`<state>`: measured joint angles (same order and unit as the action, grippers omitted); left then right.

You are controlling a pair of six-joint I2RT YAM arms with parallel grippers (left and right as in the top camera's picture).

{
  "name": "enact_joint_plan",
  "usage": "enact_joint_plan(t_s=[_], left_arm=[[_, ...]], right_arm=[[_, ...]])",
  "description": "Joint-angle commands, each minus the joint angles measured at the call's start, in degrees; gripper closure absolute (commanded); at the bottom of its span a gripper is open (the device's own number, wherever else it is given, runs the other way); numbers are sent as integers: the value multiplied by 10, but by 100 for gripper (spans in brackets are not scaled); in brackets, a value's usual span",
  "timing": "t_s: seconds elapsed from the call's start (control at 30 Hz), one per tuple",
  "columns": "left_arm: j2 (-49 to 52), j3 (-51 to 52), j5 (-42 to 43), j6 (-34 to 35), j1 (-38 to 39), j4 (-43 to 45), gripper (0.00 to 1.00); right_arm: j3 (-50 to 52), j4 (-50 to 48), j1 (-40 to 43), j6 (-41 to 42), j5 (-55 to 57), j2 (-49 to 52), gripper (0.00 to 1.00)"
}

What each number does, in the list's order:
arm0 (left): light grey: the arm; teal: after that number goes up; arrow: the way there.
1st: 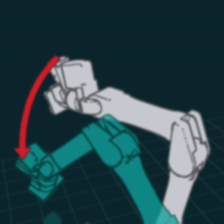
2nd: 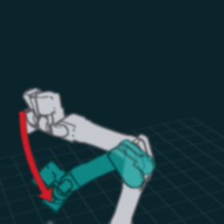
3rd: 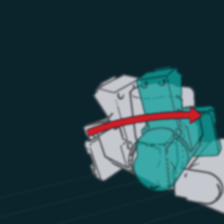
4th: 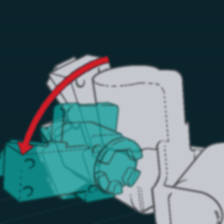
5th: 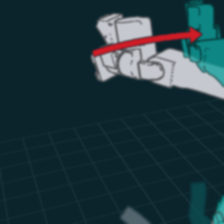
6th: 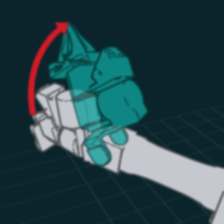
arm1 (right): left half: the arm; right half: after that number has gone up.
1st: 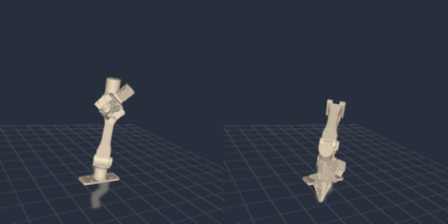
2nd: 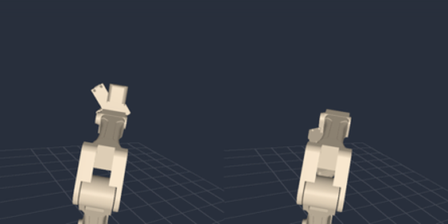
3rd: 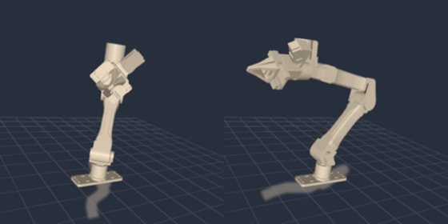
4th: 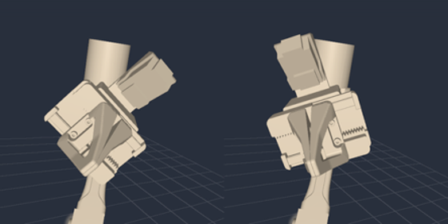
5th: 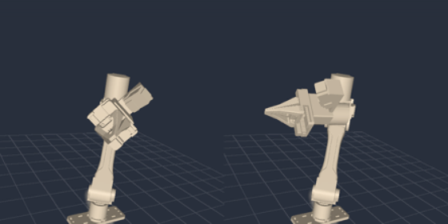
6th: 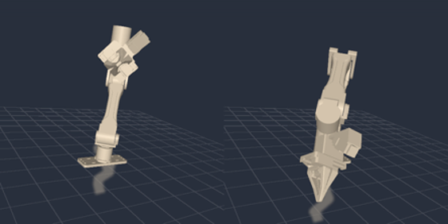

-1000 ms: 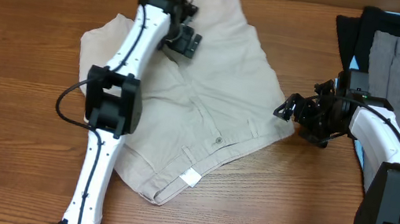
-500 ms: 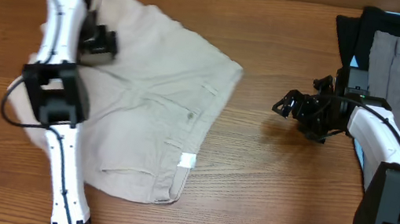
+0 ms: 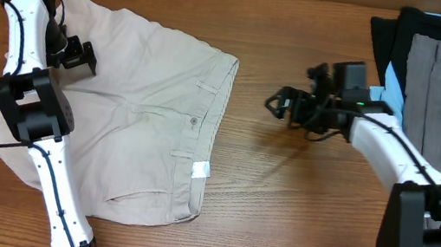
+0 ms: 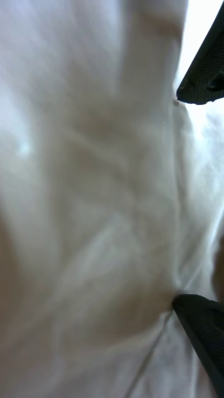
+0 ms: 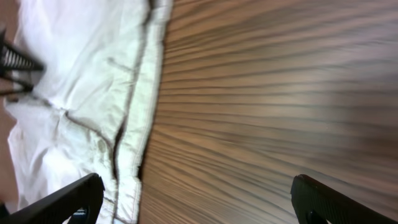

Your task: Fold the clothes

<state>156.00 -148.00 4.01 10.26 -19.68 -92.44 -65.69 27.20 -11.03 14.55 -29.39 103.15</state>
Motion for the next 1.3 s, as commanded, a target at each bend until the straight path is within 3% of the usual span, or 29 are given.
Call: enact_joint_plan(t_s=[0.0, 0.33, 0.57, 0.8, 1.27], left_arm=[[-19, -57, 31, -36, 22, 12, 0], [-169, -182, 31, -59, 66, 33, 0], [-260, -191, 31, -76, 106, 77, 0], [-270, -191, 31, -82, 130, 85, 0], [-270, -190, 31, -82, 131, 82, 0]], right_arm=[[-37, -2, -52, 0, 54, -2, 0], [-147, 66, -140, -75, 161, 8, 0], [-234, 155, -192, -141, 166, 113, 0], [-320, 211, -256, -179, 241, 210, 0], [-323, 219, -265, -169, 345, 258, 0]])
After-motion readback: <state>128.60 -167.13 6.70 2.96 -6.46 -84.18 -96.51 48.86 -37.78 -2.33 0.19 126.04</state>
